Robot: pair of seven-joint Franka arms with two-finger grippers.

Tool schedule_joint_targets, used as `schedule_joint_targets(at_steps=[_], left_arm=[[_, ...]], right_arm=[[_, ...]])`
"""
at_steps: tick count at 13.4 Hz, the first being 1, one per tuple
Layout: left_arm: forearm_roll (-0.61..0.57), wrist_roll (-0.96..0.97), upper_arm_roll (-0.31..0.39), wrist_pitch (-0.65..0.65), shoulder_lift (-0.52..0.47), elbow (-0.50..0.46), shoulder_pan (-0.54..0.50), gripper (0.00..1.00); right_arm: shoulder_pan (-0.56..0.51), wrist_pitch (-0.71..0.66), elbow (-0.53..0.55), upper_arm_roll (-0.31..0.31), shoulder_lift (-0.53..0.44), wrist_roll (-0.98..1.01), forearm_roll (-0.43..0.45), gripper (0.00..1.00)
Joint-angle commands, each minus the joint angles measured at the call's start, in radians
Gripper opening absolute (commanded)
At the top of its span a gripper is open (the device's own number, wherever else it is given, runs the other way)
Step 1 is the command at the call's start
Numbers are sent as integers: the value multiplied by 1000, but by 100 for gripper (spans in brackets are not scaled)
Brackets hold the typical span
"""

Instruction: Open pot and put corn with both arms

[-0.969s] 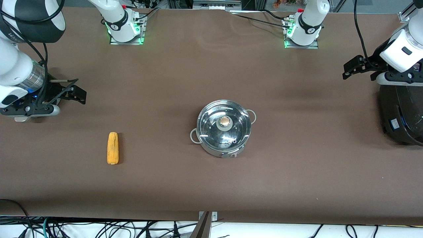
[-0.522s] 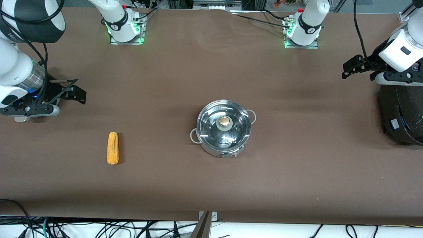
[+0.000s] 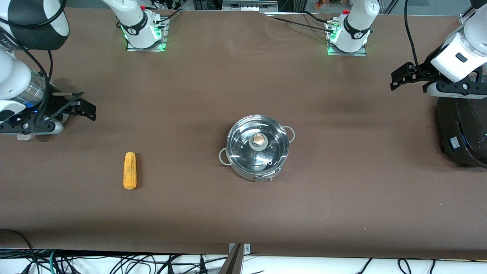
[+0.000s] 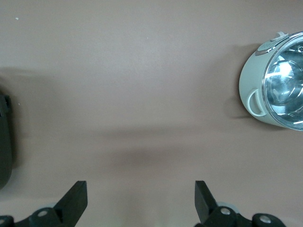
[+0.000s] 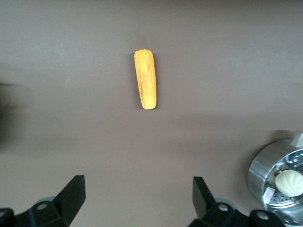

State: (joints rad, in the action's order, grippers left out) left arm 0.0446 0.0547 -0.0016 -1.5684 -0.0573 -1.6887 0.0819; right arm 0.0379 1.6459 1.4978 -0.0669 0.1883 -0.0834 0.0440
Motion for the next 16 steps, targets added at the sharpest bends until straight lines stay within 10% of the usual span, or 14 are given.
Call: schedule_joint_targets(at_steps=[1, 16], left_arm=[[-15, -13, -1, 22, 2, 21, 1, 100], [-40, -10, -15, 24, 4, 21, 3, 100]], right_arm=[[-24, -11, -16, -4, 2, -4, -30, 100], [-24, -11, -16, -4, 2, -6, -29, 100]])
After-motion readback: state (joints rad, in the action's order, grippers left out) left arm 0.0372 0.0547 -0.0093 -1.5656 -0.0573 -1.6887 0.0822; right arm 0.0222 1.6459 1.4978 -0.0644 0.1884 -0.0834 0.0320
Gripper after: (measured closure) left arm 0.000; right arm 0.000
